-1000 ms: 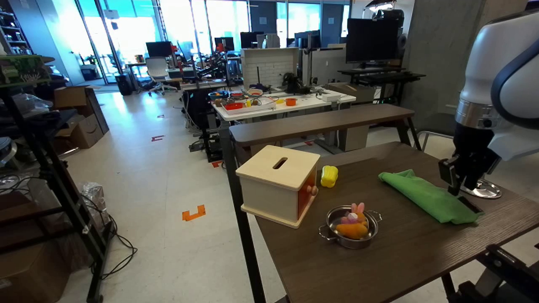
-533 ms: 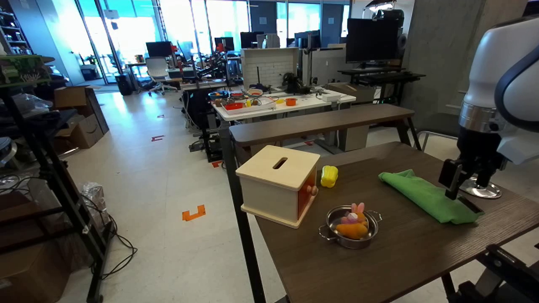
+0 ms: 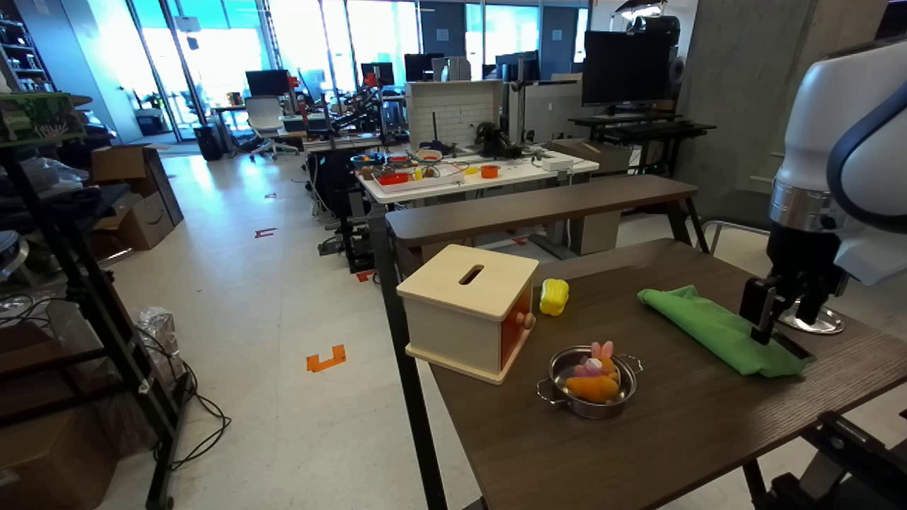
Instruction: Ford the green object slightly on the table
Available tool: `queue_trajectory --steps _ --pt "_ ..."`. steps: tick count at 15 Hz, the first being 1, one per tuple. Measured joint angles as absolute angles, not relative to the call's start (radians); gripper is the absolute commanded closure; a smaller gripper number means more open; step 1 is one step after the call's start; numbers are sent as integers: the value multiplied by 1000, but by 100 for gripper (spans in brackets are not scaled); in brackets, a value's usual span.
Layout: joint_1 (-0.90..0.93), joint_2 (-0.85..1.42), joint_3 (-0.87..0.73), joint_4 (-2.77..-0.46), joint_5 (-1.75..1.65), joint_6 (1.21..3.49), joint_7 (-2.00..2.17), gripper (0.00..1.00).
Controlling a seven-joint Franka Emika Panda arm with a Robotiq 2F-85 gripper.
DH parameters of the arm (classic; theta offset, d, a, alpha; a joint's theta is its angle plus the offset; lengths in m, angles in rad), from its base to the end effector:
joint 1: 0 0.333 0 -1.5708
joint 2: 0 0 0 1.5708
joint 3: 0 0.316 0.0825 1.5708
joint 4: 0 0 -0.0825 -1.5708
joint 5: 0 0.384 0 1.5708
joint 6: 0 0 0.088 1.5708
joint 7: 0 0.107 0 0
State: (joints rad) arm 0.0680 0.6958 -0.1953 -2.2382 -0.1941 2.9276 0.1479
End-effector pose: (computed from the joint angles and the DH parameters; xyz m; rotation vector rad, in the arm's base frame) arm 0.5109 -0.0642 0.0615 2.9752 -0.0603 -0.0051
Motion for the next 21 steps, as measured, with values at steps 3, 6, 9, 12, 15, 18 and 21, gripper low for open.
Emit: queue_trajectory --steps 3,6,9,12,15,18,21 --pt "68 700 -195 -2231 -194 2927 148 70" --pt "68 705 -195 -2225 -194 2927 148 92" --pt "68 709 -195 -2220 -194 2927 148 100" --pt "68 713 -195 -2217 -194 2926 148 99" --pt "68 713 -195 -2213 -193 2926 148 99" --pt "69 702 -195 -2205 -191 2926 148 99" --pt "74 655 -192 -2213 -191 2927 148 99"
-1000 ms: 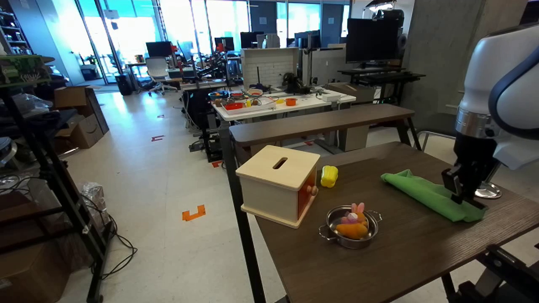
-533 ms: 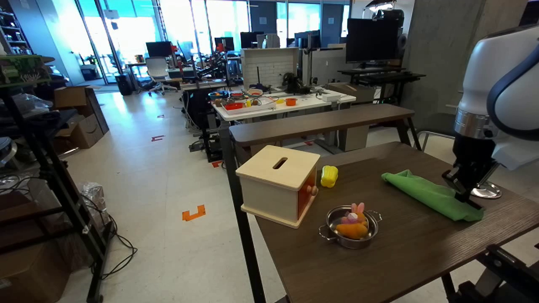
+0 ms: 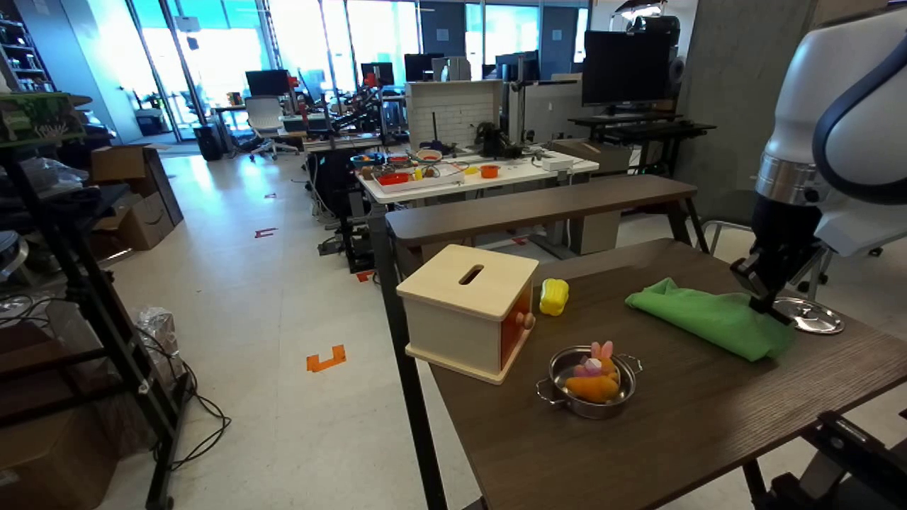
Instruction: Ford the green object slightly on the table
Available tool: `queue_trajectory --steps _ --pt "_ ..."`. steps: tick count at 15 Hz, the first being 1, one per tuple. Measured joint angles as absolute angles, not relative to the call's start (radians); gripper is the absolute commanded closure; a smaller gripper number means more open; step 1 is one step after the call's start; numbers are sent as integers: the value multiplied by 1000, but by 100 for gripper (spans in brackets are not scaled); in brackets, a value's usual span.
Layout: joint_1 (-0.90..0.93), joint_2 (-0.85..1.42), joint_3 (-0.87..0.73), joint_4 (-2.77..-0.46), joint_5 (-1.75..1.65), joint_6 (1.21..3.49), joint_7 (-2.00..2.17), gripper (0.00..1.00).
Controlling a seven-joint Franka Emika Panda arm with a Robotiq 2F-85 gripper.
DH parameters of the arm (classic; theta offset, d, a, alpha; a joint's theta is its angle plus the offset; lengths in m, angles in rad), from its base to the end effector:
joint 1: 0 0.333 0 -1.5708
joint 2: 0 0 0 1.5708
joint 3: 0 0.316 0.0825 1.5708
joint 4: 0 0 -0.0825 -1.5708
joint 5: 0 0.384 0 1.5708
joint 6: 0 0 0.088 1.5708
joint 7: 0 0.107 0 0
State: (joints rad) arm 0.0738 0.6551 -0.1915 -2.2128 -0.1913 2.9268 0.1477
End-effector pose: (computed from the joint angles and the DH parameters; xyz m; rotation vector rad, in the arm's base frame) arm 0.5334 -0.0585 0.0890 2.9790 -0.0547 0.0930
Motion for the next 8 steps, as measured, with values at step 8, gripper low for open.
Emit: queue_trajectory --steps 8 --pt "110 548 -133 -2247 -191 2926 133 99"
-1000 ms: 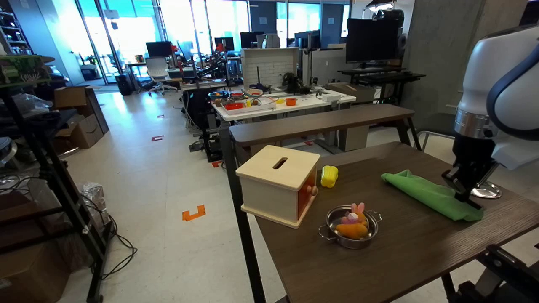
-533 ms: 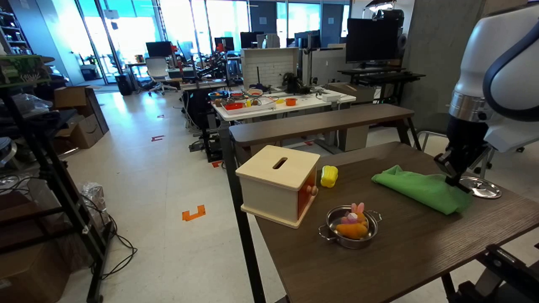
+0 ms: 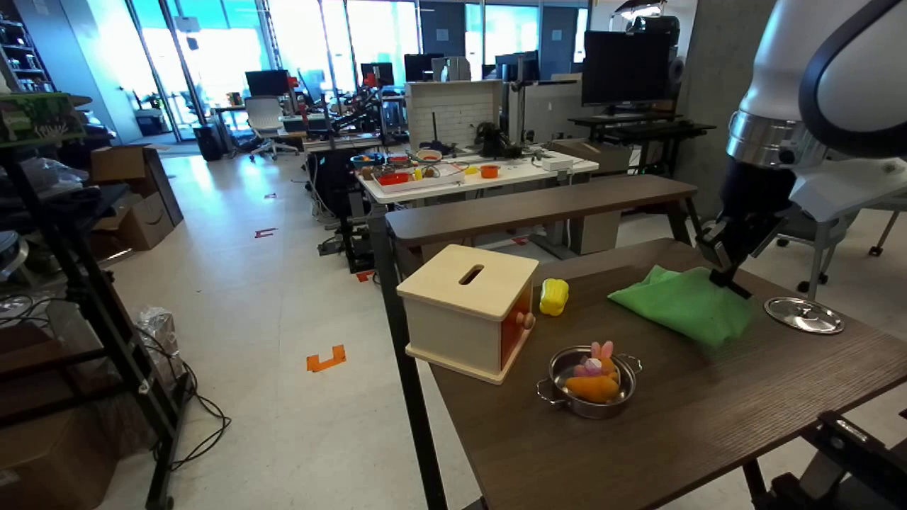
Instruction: Ford the green object slightly on the table
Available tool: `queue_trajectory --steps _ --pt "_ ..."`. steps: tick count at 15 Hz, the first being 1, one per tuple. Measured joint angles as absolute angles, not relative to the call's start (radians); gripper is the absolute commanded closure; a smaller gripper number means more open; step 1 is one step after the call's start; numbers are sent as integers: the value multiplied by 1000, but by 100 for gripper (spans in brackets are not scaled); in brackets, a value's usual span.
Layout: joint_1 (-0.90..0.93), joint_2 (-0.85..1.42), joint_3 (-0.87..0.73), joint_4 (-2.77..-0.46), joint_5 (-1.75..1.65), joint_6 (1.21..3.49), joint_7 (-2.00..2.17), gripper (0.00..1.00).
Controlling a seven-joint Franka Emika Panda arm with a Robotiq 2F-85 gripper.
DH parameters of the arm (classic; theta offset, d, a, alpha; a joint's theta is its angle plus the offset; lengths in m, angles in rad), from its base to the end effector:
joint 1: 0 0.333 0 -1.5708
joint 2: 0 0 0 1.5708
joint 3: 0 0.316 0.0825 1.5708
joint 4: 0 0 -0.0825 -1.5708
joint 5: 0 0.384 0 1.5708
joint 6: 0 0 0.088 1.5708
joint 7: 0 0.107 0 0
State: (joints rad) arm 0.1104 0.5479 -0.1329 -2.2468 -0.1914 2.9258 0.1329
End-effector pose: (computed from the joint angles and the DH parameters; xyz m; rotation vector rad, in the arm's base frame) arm 0.5441 -0.0035 0.1335 3.0201 0.0799 0.2055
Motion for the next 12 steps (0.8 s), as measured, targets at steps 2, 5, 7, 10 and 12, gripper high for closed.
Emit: queue_trajectory --steps 2,5,7,10,12 --pt "113 548 -113 -2242 -191 2922 128 99" --pt "121 556 -87 -2215 -191 2882 127 99" --pt "137 570 -84 -2180 -191 2830 127 99" --pt "157 601 -83 -2119 -191 2759 127 99" --pt "159 624 -78 -2077 -191 2716 127 99"
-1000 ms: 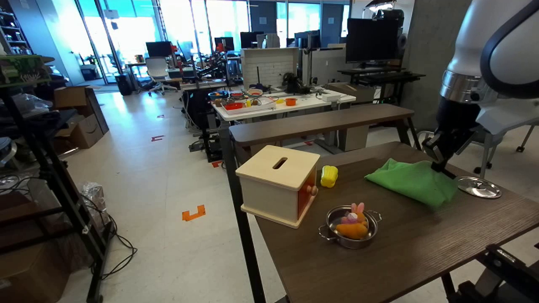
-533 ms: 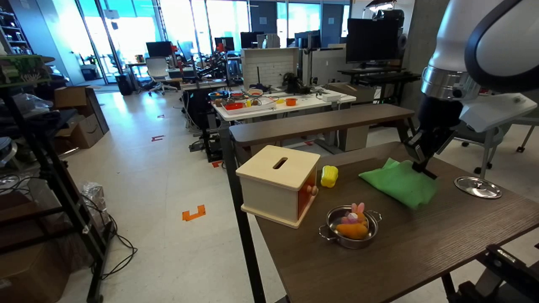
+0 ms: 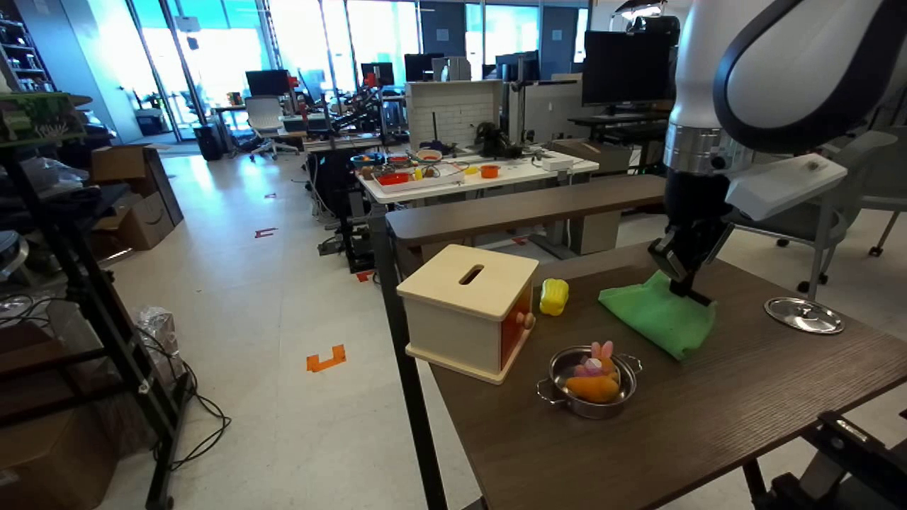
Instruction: Ford the green object slightly on the table
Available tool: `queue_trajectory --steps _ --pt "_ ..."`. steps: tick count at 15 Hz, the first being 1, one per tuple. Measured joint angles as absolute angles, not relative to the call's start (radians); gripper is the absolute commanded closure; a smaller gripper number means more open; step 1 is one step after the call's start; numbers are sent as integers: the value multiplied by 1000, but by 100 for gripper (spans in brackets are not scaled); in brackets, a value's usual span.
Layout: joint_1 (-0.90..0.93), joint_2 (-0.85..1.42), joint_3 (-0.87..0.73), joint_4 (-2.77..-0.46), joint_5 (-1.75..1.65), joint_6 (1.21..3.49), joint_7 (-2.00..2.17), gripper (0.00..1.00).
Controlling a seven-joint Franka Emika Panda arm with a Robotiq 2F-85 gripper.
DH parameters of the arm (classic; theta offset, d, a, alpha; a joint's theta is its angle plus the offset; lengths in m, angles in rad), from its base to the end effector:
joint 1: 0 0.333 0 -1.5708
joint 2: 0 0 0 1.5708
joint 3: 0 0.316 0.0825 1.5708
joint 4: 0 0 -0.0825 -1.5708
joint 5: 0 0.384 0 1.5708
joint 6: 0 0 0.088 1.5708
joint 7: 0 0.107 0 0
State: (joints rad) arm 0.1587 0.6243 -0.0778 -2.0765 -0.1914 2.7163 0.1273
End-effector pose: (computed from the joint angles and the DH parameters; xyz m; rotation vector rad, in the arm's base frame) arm 0.5771 0.0526 0.1239 3.0103 0.2149 0.0405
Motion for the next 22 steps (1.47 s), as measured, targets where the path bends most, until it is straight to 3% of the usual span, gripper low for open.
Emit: queue_trajectory --steps 14,15,16,22 --pt "158 819 -24 -1805 -191 2569 127 99" --pt "158 827 -24 -1797 -191 2568 127 72" --pt "157 833 -24 -1789 -191 2565 127 71" --pt "150 842 -26 -1771 -191 2539 127 28"
